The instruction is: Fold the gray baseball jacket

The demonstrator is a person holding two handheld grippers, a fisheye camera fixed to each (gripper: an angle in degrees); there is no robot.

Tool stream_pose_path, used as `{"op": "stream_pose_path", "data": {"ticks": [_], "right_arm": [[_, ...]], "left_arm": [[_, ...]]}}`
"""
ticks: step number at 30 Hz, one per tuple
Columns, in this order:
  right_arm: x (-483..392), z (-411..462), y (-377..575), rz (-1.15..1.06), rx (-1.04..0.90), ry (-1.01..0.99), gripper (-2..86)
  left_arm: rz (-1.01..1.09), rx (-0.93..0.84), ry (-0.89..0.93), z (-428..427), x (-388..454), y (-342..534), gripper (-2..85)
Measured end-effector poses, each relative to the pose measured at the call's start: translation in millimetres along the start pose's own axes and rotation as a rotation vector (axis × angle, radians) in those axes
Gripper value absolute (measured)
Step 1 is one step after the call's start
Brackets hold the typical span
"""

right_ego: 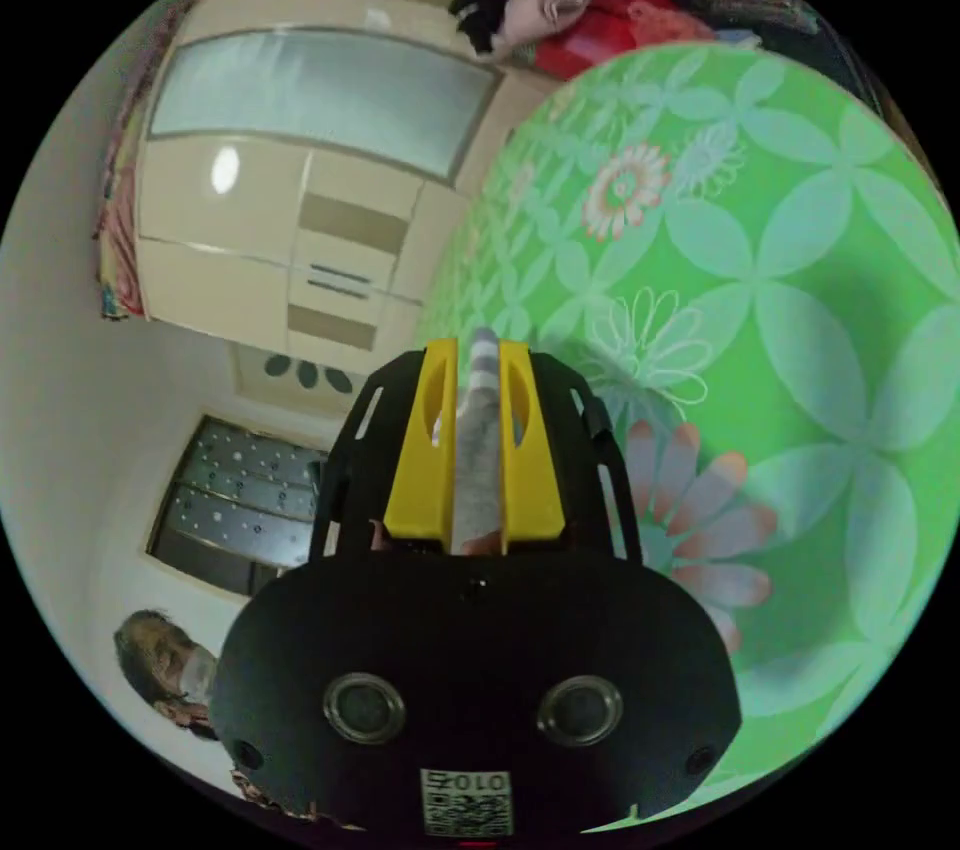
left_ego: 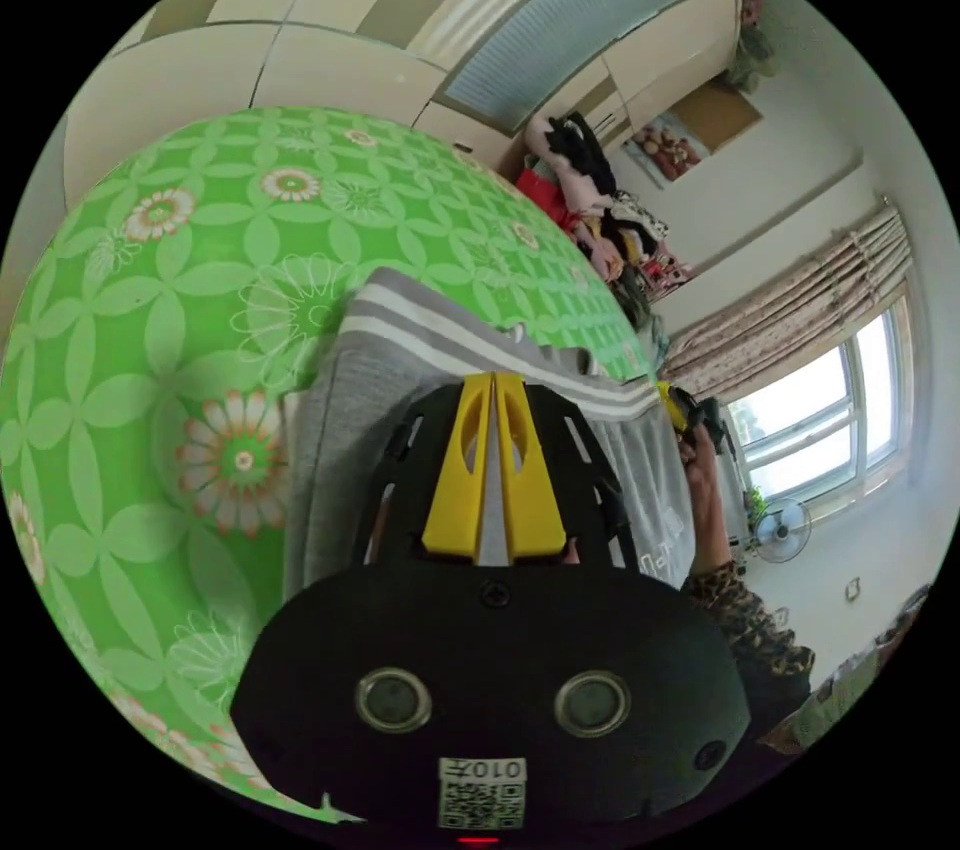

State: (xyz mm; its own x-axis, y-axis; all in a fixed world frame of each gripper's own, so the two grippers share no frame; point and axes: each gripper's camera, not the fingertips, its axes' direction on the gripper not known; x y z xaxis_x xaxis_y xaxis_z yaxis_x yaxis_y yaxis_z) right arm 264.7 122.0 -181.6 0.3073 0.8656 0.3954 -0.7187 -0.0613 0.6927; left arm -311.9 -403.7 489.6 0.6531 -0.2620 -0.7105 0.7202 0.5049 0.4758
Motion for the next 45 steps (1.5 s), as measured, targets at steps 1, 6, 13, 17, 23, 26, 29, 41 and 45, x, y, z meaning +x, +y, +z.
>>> {"op": "stream_pose_path", "data": {"ticks": [1,6,13,17,23,26,29,41,45], "right_arm": [[-10.8,-10.5,8.7,-0.053,0.051,-0.051,6.0],[-75.4,21.1,36.7,-0.260,-0.133,-0.315,3.2],[-119.9,146.1,94.9,-0.383,-0.577,-0.214,2.3],[-72.9,178.0,97.8,-0.187,-0.711,-0.224,2.3],[-57.8,160.7,96.2,-0.175,-0.593,-0.384,2.4],[-57.7,151.3,98.8,-0.238,-0.536,-0.512,2.5],[-45.6,141.8,98.8,-0.197,-0.441,-0.556,2.7],[-122.9,220.4,88.3,-0.382,-0.648,-0.035,13.1],[-152.8,273.4,66.1,-0.501,-0.766,0.183,13.6]], "left_arm": [[-0.010,0.017,0.008,-8.6,-2.4,3.1,-0.1],[-0.070,0.156,-0.001,-88.8,-15.4,51.9,-0.1],[-0.001,0.248,0.015,-150.2,-0.6,119.6,-0.1],[0.023,0.115,-0.066,-130.8,-25.4,104.0,-0.1],[0.083,-0.068,0.061,-78.6,-87.8,20.9,-0.1],[0.120,-0.093,0.159,-66.2,-104.2,-11.7,-0.1],[0.079,-0.133,0.242,-49.8,-119.7,-15.4,0.1],[0.016,-0.259,0.054,-49.5,-121.4,-70.3,4.0],[0.006,-0.317,0.059,-29.2,-131.0,-97.4,4.9]]}}
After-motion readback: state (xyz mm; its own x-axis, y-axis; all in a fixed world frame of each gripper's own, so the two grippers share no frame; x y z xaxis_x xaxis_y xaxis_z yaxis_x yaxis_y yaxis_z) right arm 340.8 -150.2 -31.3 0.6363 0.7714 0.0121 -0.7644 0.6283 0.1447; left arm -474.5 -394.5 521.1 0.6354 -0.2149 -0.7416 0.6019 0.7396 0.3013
